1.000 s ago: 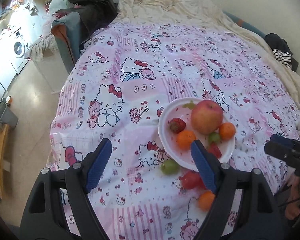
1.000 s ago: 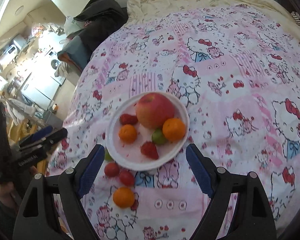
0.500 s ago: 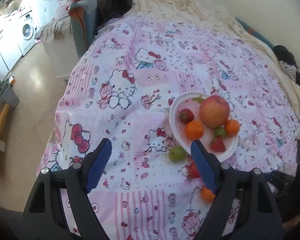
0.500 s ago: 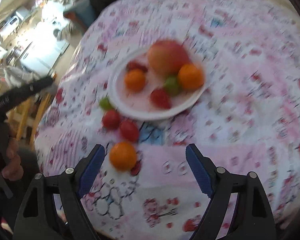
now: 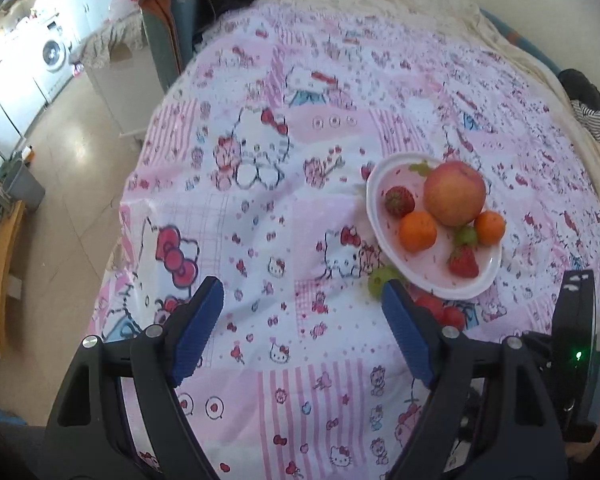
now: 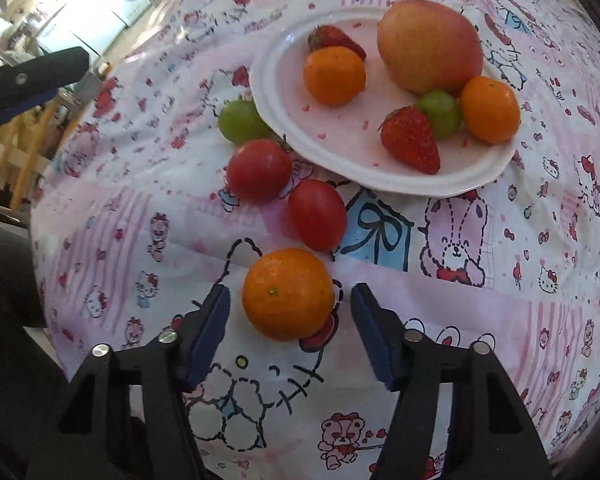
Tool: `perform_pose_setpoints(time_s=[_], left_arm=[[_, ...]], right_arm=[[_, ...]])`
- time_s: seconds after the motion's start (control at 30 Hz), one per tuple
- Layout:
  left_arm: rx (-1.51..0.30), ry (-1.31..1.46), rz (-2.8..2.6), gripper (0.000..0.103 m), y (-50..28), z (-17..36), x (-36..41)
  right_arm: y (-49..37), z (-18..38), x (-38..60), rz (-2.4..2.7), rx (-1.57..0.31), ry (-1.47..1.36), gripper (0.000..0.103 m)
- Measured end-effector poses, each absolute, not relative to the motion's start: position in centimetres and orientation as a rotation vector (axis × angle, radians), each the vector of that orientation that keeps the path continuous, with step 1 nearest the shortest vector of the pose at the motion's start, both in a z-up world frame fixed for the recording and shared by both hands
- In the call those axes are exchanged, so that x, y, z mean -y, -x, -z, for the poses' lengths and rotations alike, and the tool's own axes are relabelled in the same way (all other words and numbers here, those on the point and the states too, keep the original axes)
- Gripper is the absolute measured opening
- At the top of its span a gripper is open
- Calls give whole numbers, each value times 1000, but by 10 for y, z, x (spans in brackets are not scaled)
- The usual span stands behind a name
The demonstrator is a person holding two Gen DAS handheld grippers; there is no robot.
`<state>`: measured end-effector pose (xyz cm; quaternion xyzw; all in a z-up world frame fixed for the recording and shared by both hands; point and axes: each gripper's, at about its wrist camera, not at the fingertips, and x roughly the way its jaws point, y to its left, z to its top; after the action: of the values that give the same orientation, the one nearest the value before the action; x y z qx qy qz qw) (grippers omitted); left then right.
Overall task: Organize fruits
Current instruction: 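Grasp a mandarin orange with the right gripper while the left gripper grasps the green fruit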
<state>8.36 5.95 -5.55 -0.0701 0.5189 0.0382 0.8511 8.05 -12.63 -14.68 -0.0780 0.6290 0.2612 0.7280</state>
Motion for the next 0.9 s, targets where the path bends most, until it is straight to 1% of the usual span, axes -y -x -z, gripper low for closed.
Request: perform_pose_setpoints(time_s=[0.07,0.23,0.33,0.43,0.47,0.53,0.57,0.6,0.77,0.9], left_arm=[[-1114,157,-81,79,-84,61,-62],[-1170,167,-56,79,-86,74,-59],[-1230,185,-16,78,-92,86,-50],[-1250,168,0,77,-100,95,-39],[-1259,162,8,75,-104,98,-34],[-1280,166,24,69,-111,107,-27],[-1294,168,29,62,-116,112,-24],[-1304,171,31,58,-119,116,-22],[-1355,185,44,52,-131,133,-11],[-1357,150,60,52,-137,137,1]], right_arm=[[-82,145,125,-582,-1389,172,47],[-83,134,130,-611,-1378,132,46],[-84,119,136,-620,-1337,90,46],[-90,103,153,-606,-1287,11,46],[-92,98,160,-594,-1270,-18,46],[-97,92,172,-572,-1250,-62,46],[-99,91,177,-564,-1248,-78,46],[-100,91,181,-559,-1248,-89,46],[-105,90,198,-530,-1233,-119,46],[-108,88,206,-513,-1215,-143,46]])
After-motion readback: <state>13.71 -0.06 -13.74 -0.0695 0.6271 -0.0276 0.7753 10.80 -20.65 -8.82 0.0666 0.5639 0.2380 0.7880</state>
